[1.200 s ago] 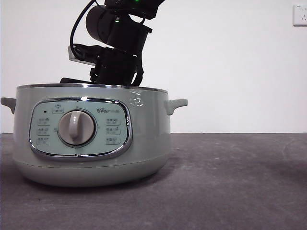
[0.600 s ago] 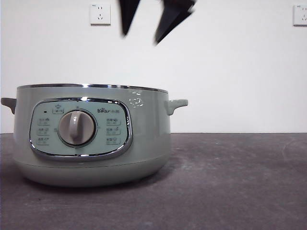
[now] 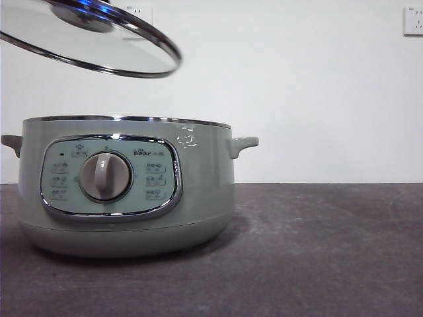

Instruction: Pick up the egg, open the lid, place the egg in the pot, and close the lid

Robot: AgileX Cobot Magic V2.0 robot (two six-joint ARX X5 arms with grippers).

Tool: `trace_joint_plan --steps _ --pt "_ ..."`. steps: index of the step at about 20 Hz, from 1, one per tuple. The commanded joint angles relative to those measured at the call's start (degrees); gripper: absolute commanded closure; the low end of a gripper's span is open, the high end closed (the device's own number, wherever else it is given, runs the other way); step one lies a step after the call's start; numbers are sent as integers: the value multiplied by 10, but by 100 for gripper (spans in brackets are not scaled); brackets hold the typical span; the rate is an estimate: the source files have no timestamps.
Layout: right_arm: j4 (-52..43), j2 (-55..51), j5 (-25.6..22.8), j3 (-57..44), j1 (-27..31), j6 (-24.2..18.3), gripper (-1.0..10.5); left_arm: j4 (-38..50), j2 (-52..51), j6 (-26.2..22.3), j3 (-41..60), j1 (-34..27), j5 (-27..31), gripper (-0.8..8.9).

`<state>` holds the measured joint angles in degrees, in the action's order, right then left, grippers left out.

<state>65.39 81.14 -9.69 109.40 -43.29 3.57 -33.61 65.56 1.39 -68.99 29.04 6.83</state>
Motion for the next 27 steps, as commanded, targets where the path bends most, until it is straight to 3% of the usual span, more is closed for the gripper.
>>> trace_joint_plan --steps 1,3,9,19,27 --pt "13 -2 -31 0 -2 11 569 70 -4 25 33 13 2 821" --pt "31 -3 -60 0 -2 17 569 112 -4 34 64 24 3 821" --pt "56 -5 -74 0 -2 26 569 196 19 49 110 41 4 821" --pt "59 -7 -74 -1 -2 26 569 200 99 66 113 44 5 822" --pt "59 -7 -74 0 -2 26 569 136 103 63 113 43 6 805"
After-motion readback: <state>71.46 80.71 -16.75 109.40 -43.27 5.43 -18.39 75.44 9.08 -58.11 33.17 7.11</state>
